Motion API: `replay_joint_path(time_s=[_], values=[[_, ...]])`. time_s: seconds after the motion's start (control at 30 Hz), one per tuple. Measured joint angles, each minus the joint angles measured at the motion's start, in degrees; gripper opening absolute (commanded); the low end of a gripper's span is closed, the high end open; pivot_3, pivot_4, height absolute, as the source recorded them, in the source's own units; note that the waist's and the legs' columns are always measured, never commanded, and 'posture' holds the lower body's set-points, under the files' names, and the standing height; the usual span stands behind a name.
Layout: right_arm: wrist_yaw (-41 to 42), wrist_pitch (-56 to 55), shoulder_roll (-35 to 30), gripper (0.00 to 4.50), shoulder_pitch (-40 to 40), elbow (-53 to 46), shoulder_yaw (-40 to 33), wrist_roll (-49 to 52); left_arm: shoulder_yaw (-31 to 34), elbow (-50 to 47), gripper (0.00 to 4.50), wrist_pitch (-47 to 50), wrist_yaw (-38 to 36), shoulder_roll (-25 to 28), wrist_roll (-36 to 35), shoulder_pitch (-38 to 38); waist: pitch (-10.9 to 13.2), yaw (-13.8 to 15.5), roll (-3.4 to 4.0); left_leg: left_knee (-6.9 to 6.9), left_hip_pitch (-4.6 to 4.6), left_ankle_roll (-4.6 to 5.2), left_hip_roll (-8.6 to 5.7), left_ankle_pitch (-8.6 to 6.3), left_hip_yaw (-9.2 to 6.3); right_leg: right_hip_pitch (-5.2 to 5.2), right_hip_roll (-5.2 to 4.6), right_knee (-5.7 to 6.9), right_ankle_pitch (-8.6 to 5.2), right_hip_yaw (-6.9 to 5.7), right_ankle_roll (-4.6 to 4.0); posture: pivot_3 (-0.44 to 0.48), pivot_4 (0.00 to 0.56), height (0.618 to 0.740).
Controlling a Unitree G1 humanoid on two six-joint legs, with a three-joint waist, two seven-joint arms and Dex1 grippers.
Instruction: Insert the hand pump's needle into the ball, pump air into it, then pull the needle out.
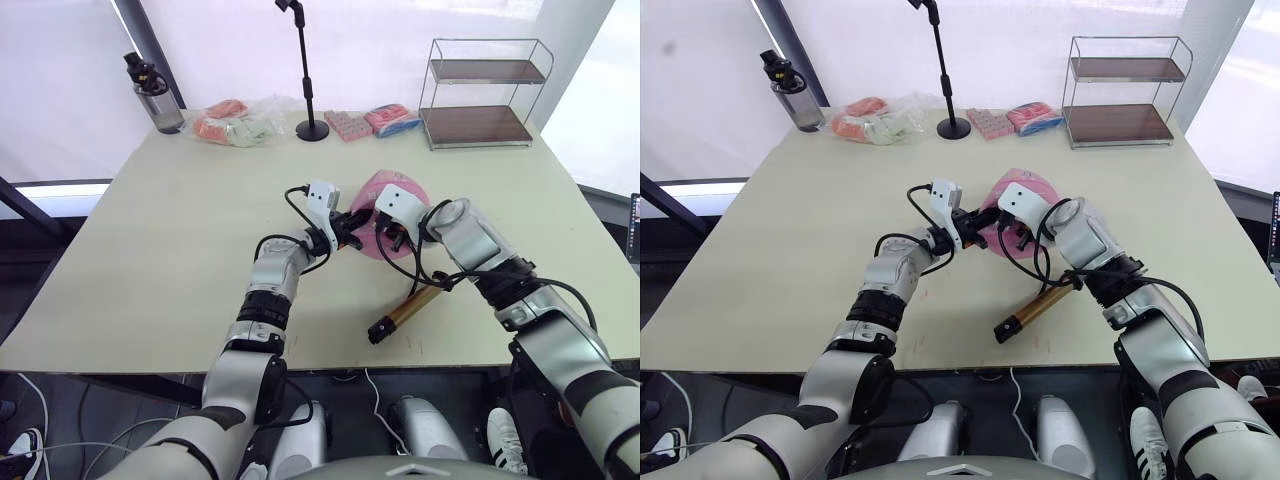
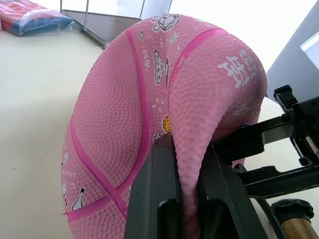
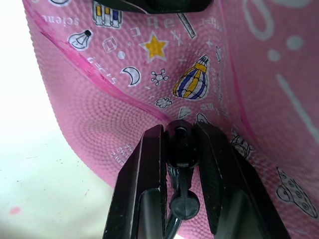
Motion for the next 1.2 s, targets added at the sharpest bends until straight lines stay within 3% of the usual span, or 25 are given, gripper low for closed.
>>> replay_joint_path(time_s=[0.23, 0.4, 0.83, 1.07, 1.2], values=[[-0.78, -2.57, 1.71, 0.35, 0.02, 3.11, -0.41, -1.46, 0.03, 0.0, 0.0, 0.54, 0.29, 0.12, 0.02, 0.19, -0.29, -0.31, -0.16, -0.09, 0.09, -0.02, 0.01, -0.01, 0.01, 0.04, -0.01, -0.03, -0.05, 0.02, -0.07, 0.0, 0.15, 0.731], [-0.89, -5.02, 2.32, 0.35, 0.02, 5.4, -0.41, -1.81, 0.06, 0.01, 0.0, 1.01, 0.42, 0.23, 0.12, 0.44, -0.51, -0.36, -0.41, -0.54, 0.63, -0.23, -0.01, -0.13, 0.01, 0.24, -0.11, -0.16, -0.08, 0.14, -0.11, 0.0, 0.15, 0.731], [-3.14, -7.18, 4.18, 0.35, 1.16, 6.89, -4.11, -1.71, 0.35, 0.02, 0.0, 0.84, 1.06, 0.26, 0.13, 0.52, -0.56, -0.39, -0.29, -0.58, 0.71, -0.29, 0.03, -0.17, -0.05, 0.22, -0.13, -0.24, -0.08, 0.19, -0.1, 0.0, 0.15, 0.731], [-4.8, -7.45, 2.53, 0.35, 5.14, -0.38, -5.55, -1.79, 0.21, 0.02, 0.0, 0.4, 0.8, 0.09, 0.06, -0.08, -0.15, -0.25, 0.0, -0.6, 0.56, -0.3, 0.01, -0.17, -0.05, 0.16, -0.17, -0.33, -0.09, 0.2, -0.1, 0.0, 0.15, 0.731], [-5.75, -7.4, 0.37, 0.35, 9.57, -8.34, -7.54, -1.7, -0.03, 0.04, 0.0, -0.23, -0.6, -0.19, -0.21, -0.61, 0.1, 0.53, 0.24, -0.64, -0.04, -0.07, -0.07, -0.03, 0.04, -0.21, -0.15, -0.54, -0.06, 0.02, -0.05, 0.0, 0.15, 0.731]])
